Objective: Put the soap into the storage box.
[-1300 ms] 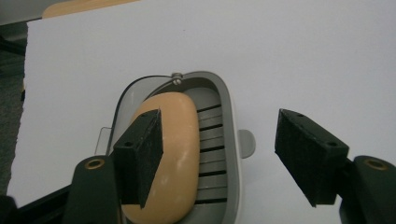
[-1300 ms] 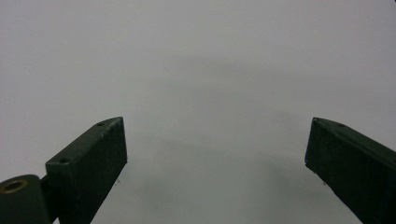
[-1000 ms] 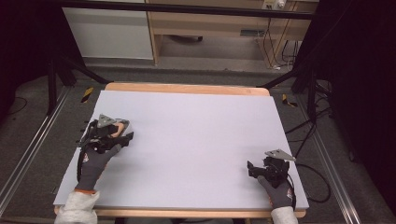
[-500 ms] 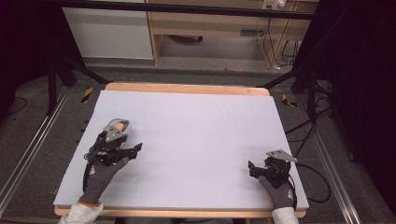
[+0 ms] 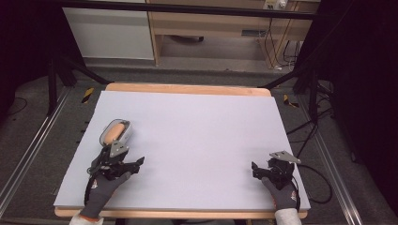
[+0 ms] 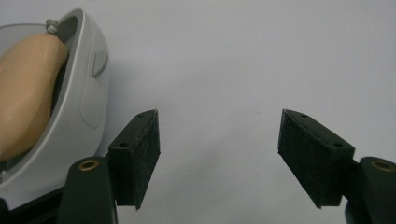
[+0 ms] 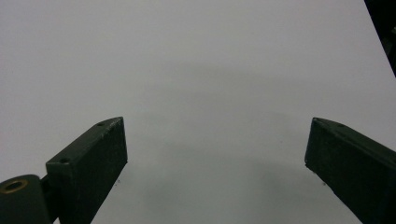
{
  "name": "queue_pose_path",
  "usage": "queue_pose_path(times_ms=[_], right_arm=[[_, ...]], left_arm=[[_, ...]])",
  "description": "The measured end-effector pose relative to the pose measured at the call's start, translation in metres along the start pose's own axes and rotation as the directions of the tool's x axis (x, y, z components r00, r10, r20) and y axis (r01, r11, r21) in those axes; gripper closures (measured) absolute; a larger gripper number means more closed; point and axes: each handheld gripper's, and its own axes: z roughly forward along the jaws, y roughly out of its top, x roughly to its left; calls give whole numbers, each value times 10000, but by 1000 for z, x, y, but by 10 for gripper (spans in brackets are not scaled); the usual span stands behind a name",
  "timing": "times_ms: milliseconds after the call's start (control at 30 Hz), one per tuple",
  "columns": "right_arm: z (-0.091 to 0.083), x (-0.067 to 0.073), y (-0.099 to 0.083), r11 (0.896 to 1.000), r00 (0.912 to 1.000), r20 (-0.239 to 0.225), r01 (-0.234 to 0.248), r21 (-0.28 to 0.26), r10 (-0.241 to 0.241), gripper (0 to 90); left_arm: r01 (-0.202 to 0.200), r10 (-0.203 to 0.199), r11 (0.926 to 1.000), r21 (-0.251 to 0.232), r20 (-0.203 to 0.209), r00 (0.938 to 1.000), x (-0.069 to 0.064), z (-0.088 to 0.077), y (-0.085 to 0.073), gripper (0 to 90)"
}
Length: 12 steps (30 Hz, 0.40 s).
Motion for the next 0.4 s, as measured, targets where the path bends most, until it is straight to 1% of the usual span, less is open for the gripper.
queue_pose_path(times_ms=[233, 300, 400], right_arm=[[0, 0, -1, 10000, 10000, 55, -1, 30, 1, 59], [0, -1, -1, 10000, 10000, 83, 19, 38, -19, 59], [0, -1, -1, 10000, 10000, 91, -26, 58, 25, 59]], left_arm=[[-36, 36, 10000, -2, -14, 10000, -1, -6, -11, 268], [-103, 103, 9999, 128, 3, 9999, 0, -6, -14, 265], [-49, 49, 9998, 204, -23, 10000, 1, -7, -17, 263]])
